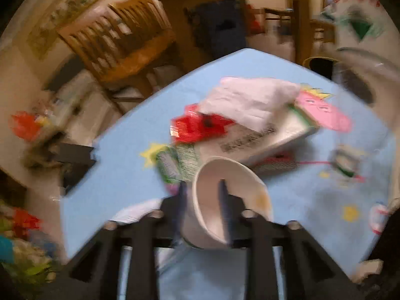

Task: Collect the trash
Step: 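Grasp the green-label water bottle with the right tool while the left tool grasps the paper cup, then carry bottle and cup to the black bin and open both tools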

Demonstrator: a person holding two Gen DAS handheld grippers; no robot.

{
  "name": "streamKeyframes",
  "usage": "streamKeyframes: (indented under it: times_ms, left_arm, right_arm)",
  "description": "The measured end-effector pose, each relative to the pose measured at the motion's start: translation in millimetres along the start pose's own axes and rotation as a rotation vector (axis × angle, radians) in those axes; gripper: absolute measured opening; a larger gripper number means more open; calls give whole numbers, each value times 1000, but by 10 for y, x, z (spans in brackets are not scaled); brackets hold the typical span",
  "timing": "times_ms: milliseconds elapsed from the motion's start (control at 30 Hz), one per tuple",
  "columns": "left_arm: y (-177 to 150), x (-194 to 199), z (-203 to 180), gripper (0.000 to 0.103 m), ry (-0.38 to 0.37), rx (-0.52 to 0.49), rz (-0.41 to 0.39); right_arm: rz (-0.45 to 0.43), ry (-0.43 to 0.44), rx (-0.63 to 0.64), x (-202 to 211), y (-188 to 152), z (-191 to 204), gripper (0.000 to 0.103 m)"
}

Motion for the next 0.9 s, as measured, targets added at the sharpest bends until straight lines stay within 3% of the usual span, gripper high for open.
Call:
streamKeyframes:
  times_ms: [133, 333, 467, 533, 567, 667, 767, 833, 867, 900]
  left_arm:
    - [6, 94, 153, 5, -78, 122, -24]
    - [35, 434, 507, 5, -5, 282, -82]
    - [240, 1000, 518, 5, 31, 312, -215]
    - [408, 1251, 389, 5, 4, 299, -267]
    - [486, 1302, 331, 5, -11, 290, -280]
    - [840, 1358, -39, 5, -120, 245, -307]
    - [1085, 1244, -411, 5, -197, 201, -302]
    - [1254, 1104, -724, 5, -238, 168, -292]
    - [1329, 1021, -876, 5, -267, 158, -275]
    - [1437, 919, -1051, 5, -298, 147, -255]
  right_arm:
    - [-24, -2, -1, 181, -60, -7, 64]
    - [-65, -25, 23, 393, -73, 101, 64]
    - [-213, -86, 16, 902, 203, 2, 64]
    - [-296, -223, 42, 1184, 324, -129, 64]
    - [-324, -332, 58, 1332, 357, -250, 64]
    - [-340, -614, 91, 1551, 357, -630, 64]
    - [-277, -796, 94, 1560, 237, -1043, 65]
    - [-209, -868, 43, 1517, 87, -1358, 66]
    - [-181, -894, 17, 1503, 16, -1481, 70]
    - [-143, -929, -28, 1529, -65, -1665, 83]
Point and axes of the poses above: each gripper's, at about its wrist camera, not at the fingertips, and x roughly against the way its jaws point, z to its left, y to its top, the point moved 6 cm from there along -x, roughly the way its jaws point, and after that the axes turned 1 degree about x, right-handed, at the moved point
